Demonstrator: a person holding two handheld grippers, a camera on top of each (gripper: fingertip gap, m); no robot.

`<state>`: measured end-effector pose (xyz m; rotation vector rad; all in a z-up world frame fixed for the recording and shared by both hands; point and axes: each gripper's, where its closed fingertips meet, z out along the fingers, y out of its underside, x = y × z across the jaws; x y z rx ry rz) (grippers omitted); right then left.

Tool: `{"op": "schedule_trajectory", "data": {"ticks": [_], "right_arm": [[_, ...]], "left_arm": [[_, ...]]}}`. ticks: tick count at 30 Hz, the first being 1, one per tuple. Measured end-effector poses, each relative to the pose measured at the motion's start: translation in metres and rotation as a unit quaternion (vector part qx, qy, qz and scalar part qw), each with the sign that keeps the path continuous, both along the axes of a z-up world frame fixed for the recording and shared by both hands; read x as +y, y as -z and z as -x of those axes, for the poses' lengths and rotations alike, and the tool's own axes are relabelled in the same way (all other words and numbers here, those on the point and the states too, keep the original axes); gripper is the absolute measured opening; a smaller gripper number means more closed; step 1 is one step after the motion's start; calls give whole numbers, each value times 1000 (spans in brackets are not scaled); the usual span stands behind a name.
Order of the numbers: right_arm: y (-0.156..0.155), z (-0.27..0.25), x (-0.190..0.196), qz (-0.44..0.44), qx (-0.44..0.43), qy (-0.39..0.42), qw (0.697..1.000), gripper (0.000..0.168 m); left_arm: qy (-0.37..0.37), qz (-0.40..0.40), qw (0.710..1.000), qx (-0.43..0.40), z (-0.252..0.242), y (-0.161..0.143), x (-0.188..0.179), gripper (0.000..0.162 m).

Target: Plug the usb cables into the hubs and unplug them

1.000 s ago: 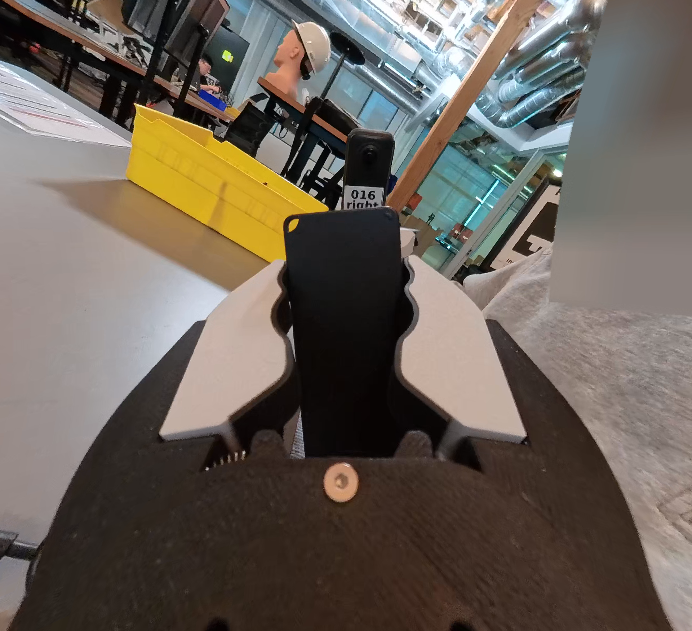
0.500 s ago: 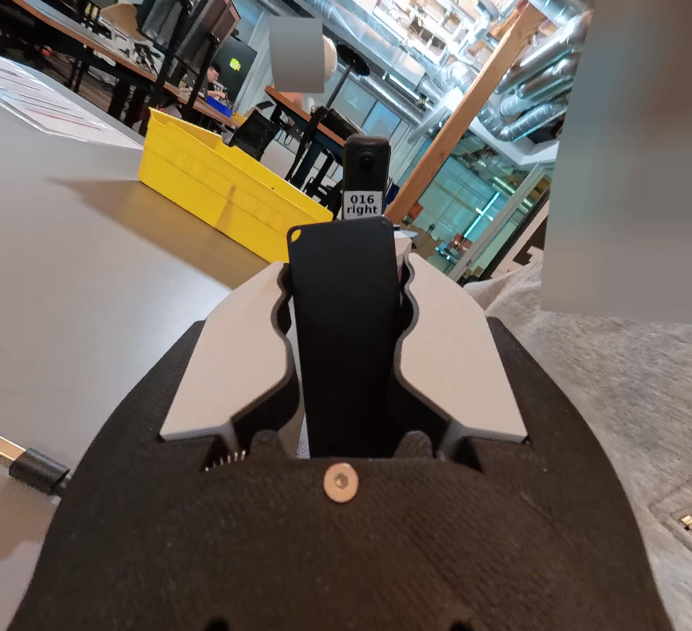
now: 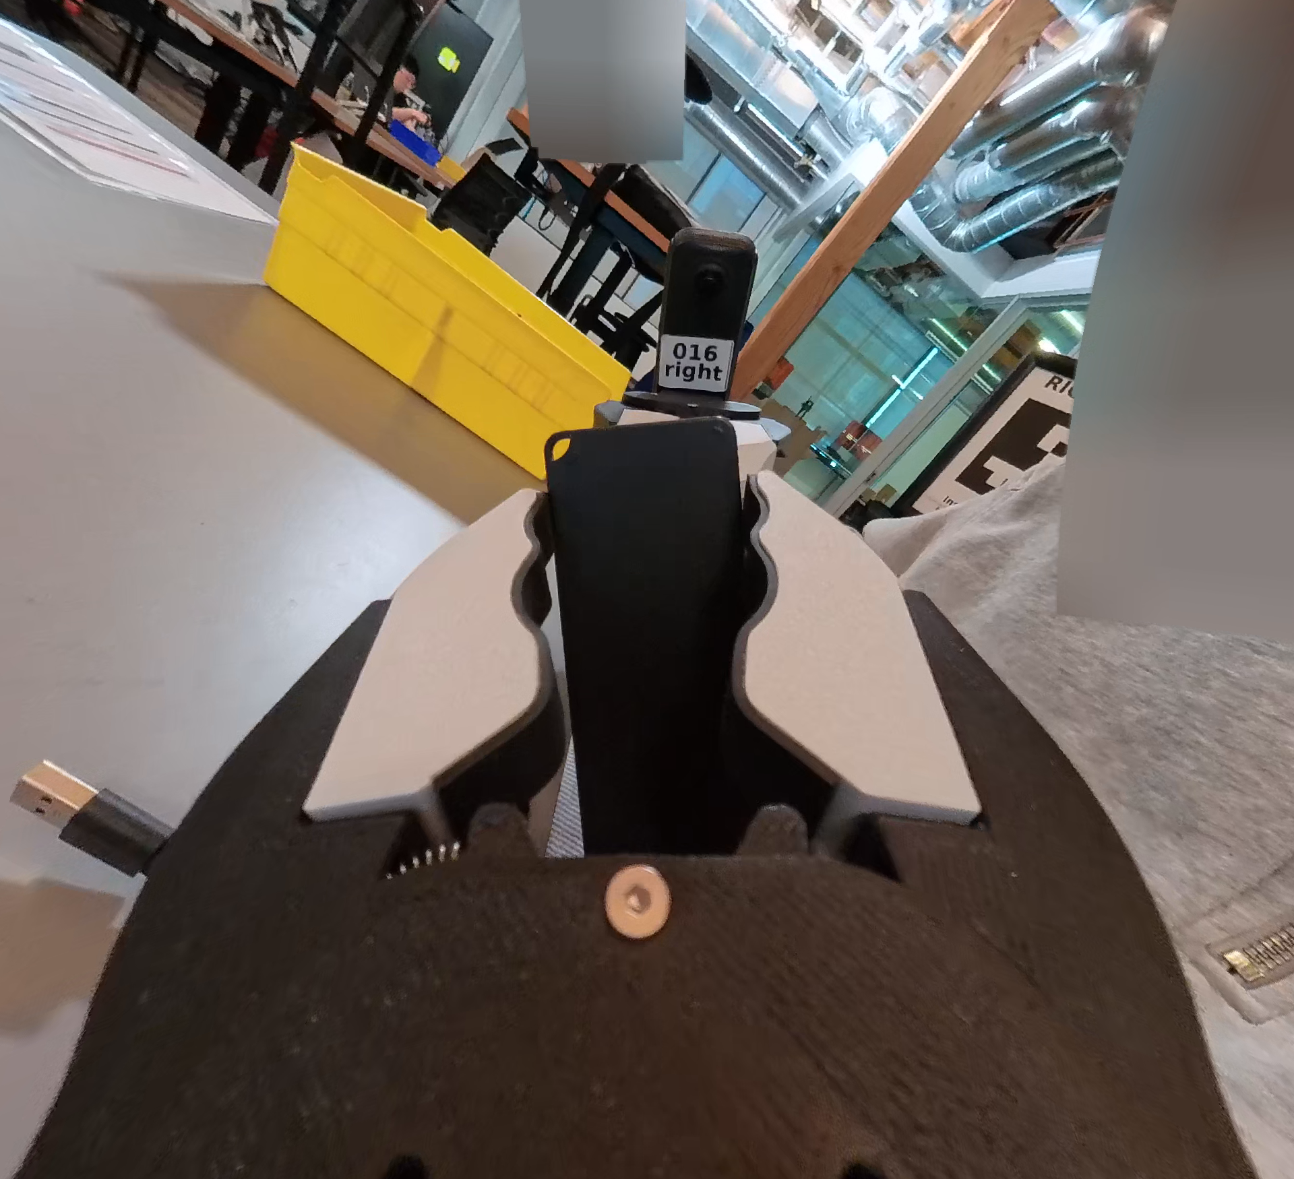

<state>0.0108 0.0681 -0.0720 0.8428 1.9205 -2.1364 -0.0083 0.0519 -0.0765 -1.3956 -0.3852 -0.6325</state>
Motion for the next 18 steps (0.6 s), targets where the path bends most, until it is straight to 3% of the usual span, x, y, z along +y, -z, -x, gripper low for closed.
{"op": "schedule_trajectory", "data": {"ticks": [18], "right_arm": [[14,3,5,15,-73,-30,997,10]], "left_arm": [[17,65,998,-8,-3,20,4,56]]}}
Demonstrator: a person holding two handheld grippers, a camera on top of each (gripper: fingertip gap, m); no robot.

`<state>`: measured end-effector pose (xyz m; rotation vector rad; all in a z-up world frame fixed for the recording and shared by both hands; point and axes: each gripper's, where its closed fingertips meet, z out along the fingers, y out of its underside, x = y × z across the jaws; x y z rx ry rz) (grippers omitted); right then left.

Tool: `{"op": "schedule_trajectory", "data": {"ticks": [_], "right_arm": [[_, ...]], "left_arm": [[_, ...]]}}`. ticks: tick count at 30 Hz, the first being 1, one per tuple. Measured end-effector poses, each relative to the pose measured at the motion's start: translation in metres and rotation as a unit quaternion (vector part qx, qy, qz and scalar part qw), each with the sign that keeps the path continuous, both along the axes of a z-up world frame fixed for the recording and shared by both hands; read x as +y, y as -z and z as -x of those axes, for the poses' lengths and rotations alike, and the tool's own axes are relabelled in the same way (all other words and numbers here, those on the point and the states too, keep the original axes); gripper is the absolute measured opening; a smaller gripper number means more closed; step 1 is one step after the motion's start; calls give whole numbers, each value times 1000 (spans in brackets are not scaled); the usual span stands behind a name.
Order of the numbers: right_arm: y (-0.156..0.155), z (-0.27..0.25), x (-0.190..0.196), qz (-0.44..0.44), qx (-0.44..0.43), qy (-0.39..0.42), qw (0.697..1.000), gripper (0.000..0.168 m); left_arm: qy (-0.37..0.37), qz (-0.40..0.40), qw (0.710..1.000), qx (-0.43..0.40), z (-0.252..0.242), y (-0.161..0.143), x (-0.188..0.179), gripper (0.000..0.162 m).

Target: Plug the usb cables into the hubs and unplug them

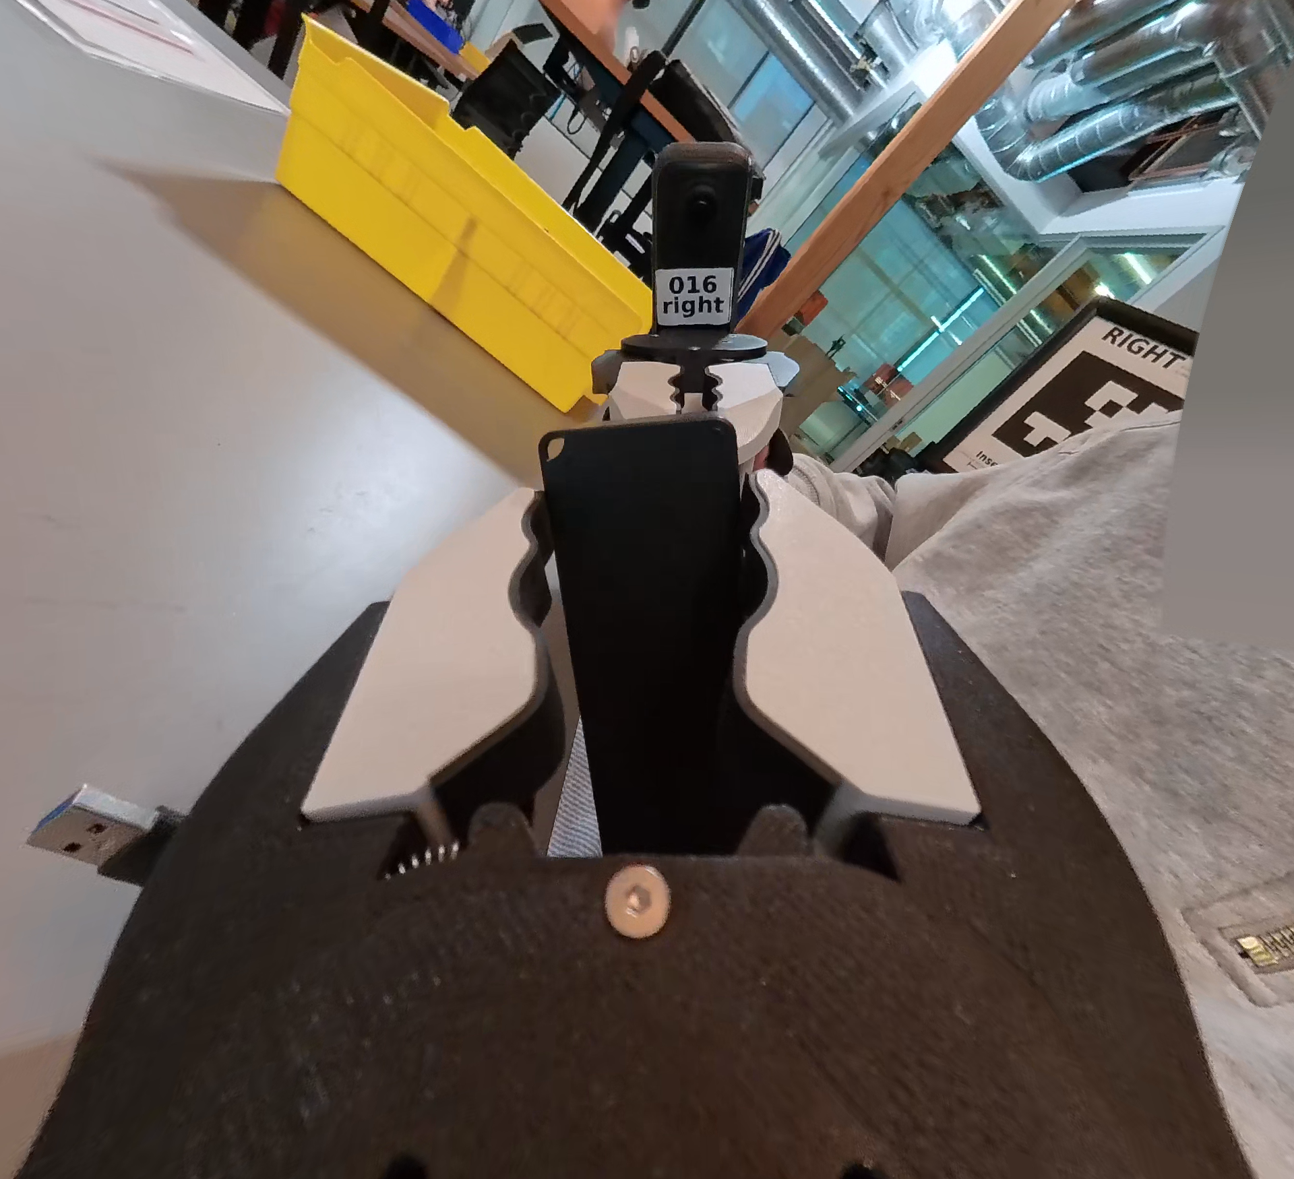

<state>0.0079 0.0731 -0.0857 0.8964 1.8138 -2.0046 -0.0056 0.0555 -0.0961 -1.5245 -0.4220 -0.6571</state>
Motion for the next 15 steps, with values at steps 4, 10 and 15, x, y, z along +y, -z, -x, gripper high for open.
{"op": "schedule_trajectory", "data": {"ticks": [4,10,15], "right_arm": [[4,0,1,-4,-11,-8,1000,10],[5,0,0,1,-18,-13,1000,10],[6,2,4,-6,-15,-7,1000,10]], "left_arm": [[0,14,1000,-5,0,5,1,56],[15,16,999,-27,-2,7,1,57],[25,53,998,-11,-10,19,6,55]]}}
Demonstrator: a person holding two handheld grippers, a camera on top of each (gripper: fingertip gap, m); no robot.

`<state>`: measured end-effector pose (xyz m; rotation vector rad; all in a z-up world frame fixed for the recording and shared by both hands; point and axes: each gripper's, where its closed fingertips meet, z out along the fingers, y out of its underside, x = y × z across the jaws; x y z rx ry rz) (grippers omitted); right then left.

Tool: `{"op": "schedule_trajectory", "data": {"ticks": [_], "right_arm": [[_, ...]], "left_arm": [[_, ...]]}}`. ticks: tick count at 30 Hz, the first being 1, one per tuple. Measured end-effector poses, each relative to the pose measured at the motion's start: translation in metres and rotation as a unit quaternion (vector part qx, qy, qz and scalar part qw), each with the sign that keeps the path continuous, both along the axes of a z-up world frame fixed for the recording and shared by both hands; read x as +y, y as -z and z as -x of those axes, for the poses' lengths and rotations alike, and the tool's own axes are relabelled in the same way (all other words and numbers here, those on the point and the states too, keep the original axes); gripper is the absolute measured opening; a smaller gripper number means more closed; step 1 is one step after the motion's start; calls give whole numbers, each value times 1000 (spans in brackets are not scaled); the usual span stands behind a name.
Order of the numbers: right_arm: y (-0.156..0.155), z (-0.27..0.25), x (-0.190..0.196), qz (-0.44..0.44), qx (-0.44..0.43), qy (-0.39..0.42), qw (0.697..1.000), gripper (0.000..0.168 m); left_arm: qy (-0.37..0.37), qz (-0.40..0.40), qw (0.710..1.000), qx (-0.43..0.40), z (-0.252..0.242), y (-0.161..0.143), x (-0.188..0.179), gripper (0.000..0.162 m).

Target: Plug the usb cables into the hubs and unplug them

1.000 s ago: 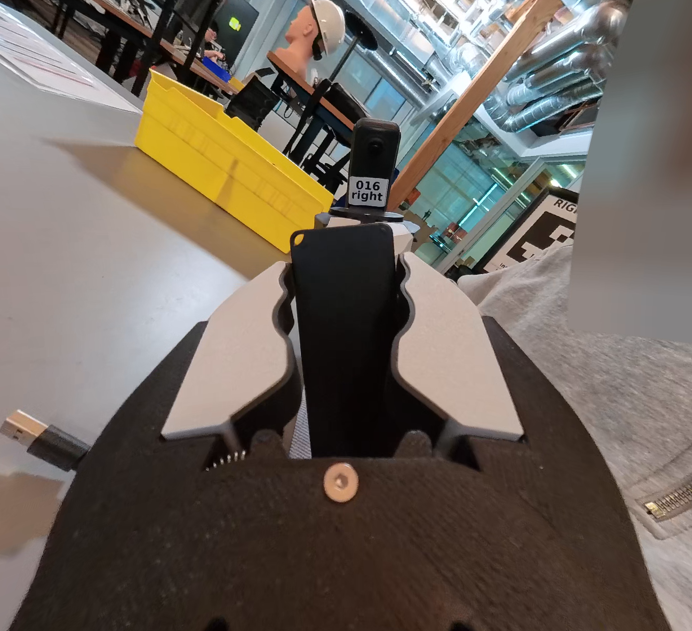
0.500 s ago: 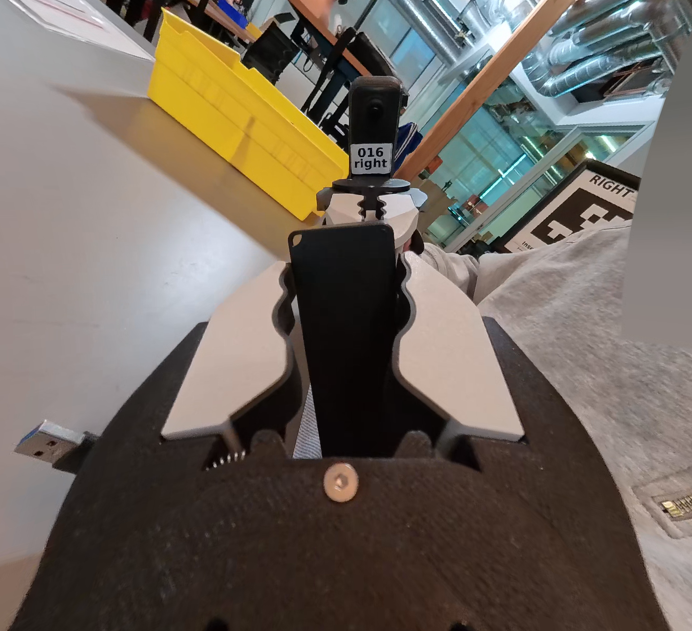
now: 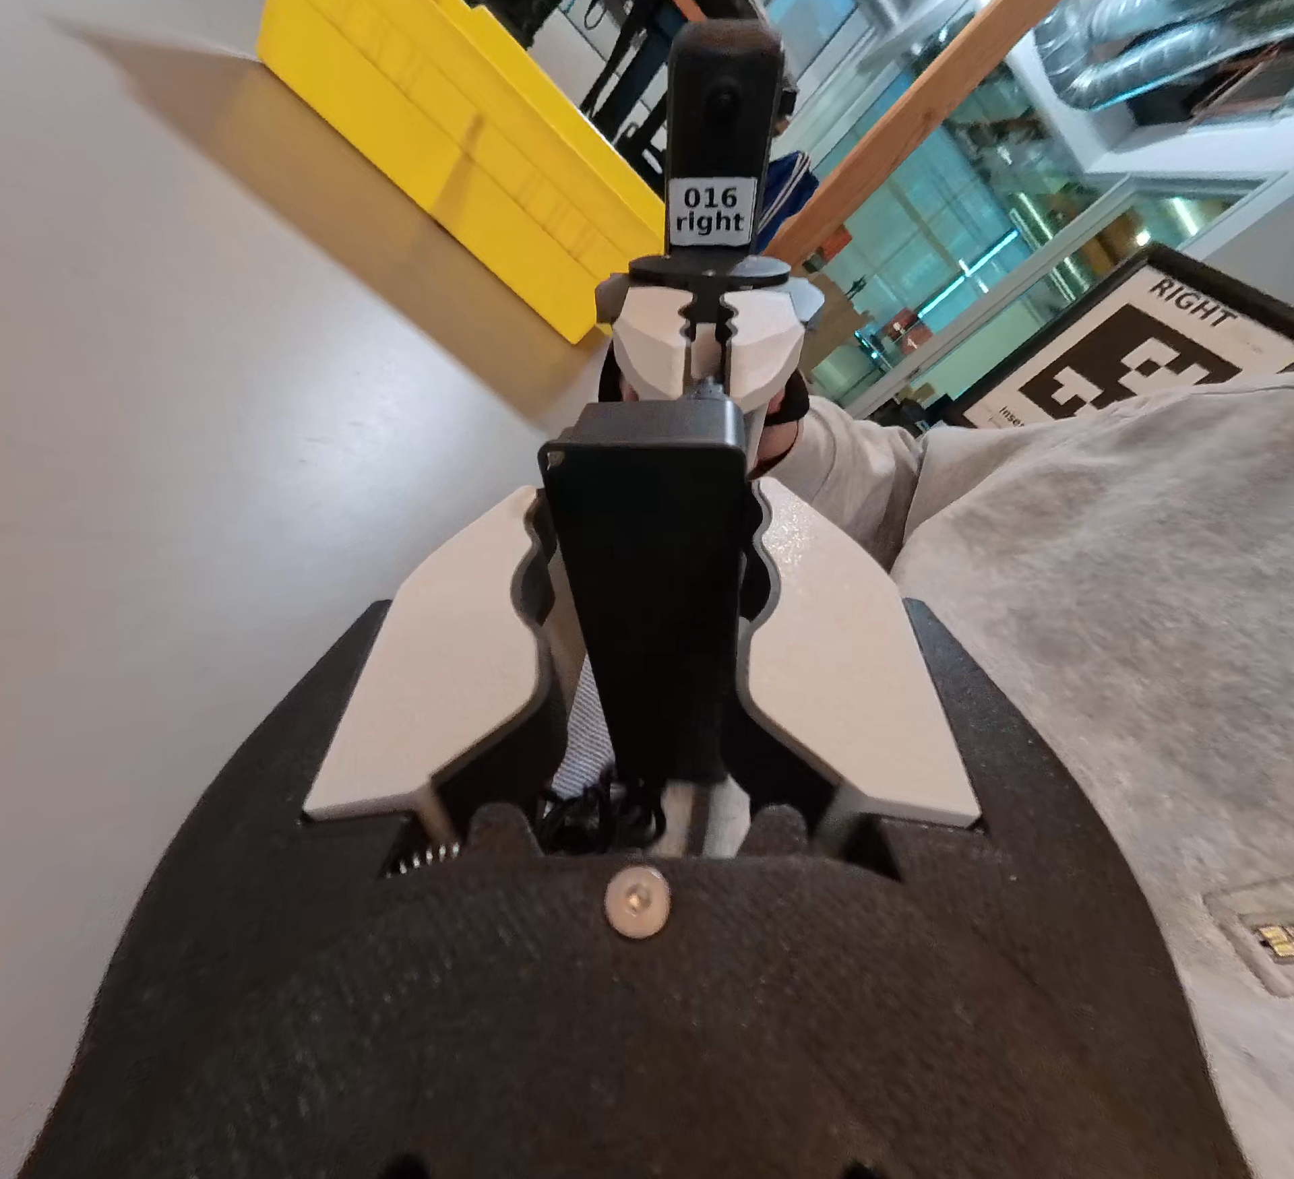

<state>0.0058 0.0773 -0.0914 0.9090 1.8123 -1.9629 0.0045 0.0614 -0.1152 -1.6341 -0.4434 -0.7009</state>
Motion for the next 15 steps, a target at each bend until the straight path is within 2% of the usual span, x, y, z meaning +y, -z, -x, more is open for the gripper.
{"op": "schedule_trajectory", "data": {"ticks": [4,15], "right_arm": [[-4,-1,0,-6,10,1,1000,10],[-7,3,5,-38,49,29,998,10]], "left_arm": [[10,19,1000,8,-9,8,6,53],[-14,-11,1000,-22,-5,4,12,53]]}}
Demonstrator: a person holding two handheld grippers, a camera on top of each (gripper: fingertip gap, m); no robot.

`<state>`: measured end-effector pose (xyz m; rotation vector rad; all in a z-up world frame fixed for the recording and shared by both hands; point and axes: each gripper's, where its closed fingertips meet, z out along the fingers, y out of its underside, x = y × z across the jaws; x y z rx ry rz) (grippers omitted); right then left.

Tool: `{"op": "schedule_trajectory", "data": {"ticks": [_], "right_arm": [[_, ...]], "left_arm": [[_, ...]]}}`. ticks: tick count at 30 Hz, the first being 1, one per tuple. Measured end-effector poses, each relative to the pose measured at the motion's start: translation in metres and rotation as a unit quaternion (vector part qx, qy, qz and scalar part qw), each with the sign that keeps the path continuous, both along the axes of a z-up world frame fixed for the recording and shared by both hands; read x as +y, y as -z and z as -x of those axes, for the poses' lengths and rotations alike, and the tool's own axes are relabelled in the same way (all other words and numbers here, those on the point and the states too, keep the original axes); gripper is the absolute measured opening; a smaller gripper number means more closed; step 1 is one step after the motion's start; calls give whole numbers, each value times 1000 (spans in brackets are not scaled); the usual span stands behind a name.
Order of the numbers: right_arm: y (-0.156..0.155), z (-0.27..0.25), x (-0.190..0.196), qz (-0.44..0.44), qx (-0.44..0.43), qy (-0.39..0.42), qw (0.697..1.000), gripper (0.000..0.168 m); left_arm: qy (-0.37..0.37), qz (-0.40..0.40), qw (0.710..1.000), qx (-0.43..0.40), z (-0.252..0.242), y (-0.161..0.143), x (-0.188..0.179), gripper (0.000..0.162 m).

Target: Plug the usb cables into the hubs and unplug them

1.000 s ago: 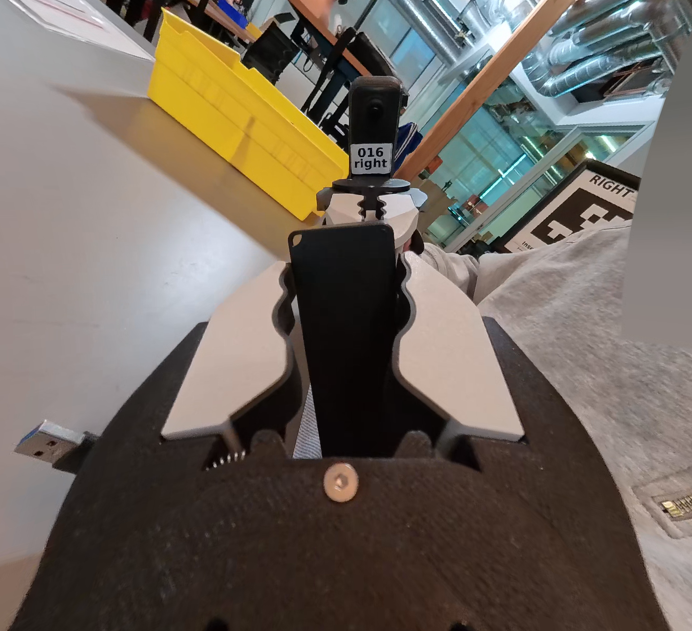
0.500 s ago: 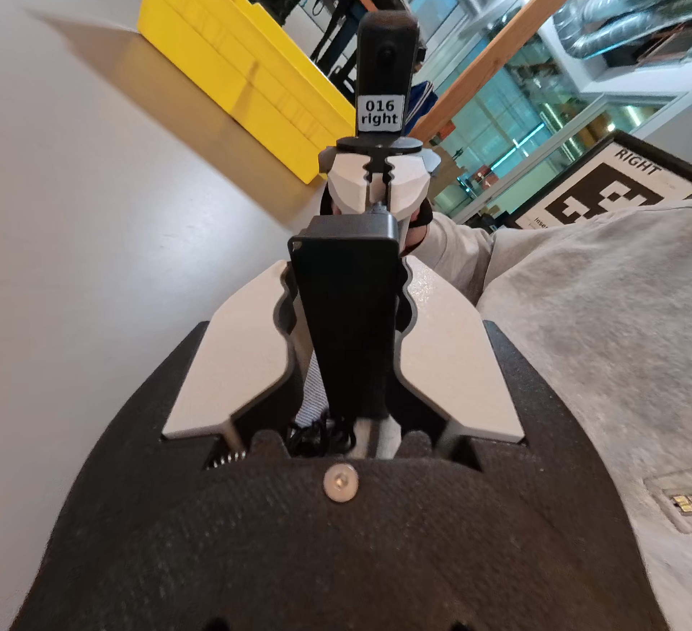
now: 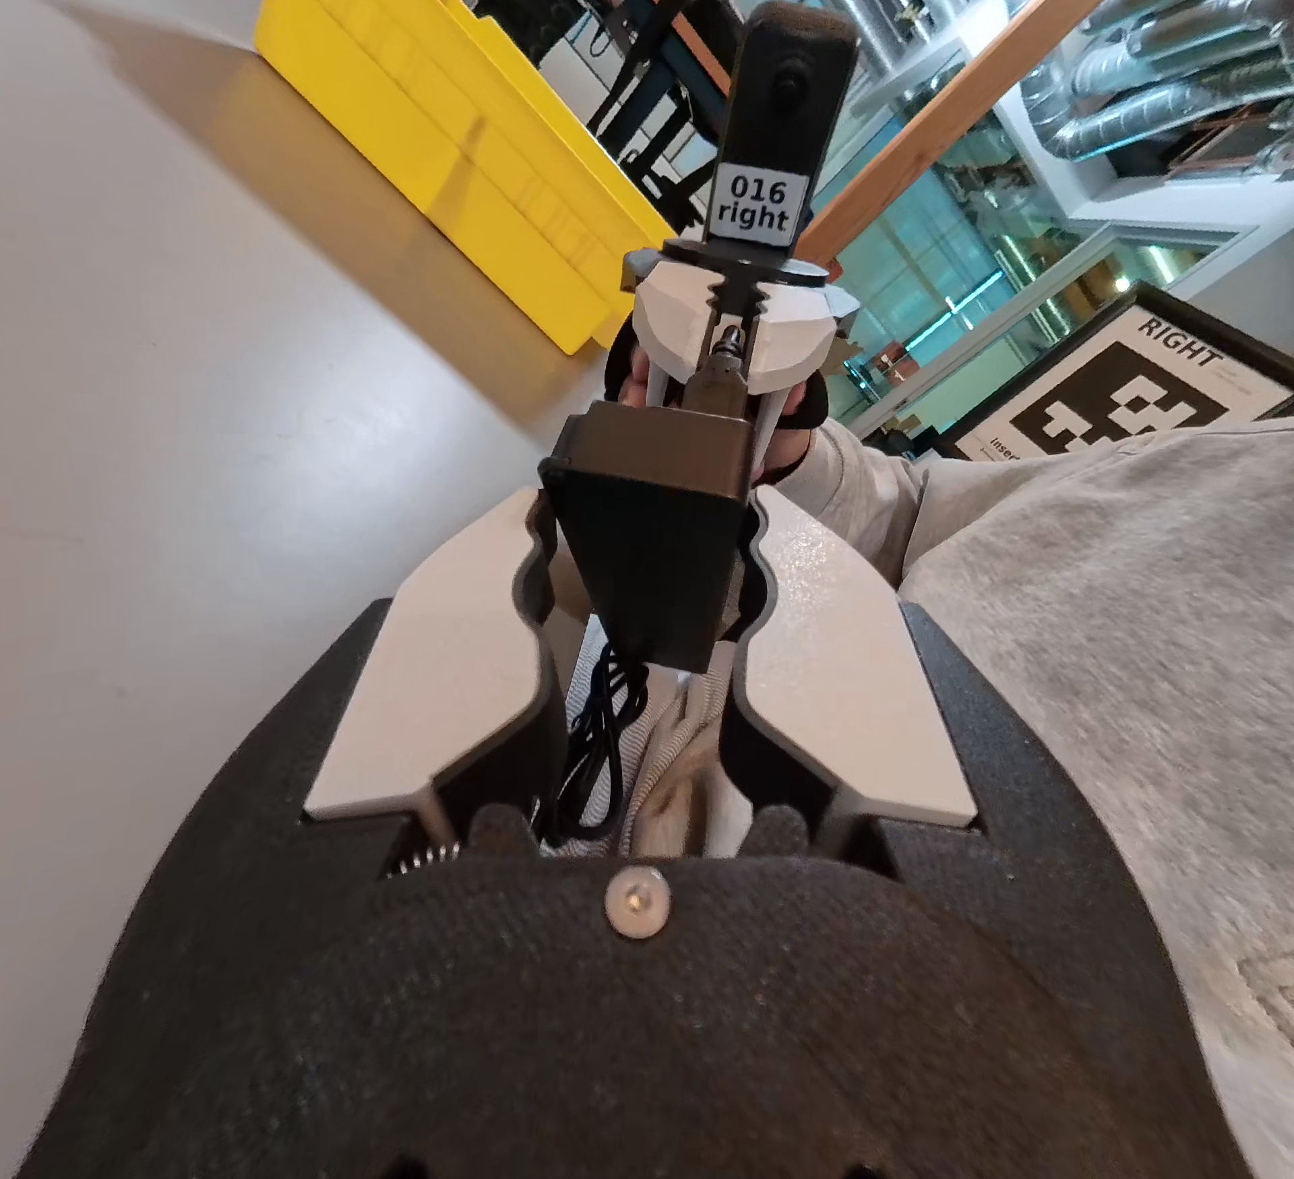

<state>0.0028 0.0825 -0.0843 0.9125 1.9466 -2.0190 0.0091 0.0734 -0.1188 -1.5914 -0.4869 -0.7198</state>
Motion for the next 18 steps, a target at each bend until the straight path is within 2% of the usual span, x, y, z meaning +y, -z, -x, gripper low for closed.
{"op": "schedule_trajectory", "data": {"ticks": [6,10,18], "right_arm": [[0,-1,-1,19,-10,-9,1000,10],[8,1,1,-13,-5,-6,1000,11],[25,3,2,-81,8,-2,997,11]], "left_arm": [[-5,-22,1000,-10,5,-6,-5,54],[2,-8,999,-43,6,-2,-4,52],[6,39,998,-49,9,11,-5,51]]}}
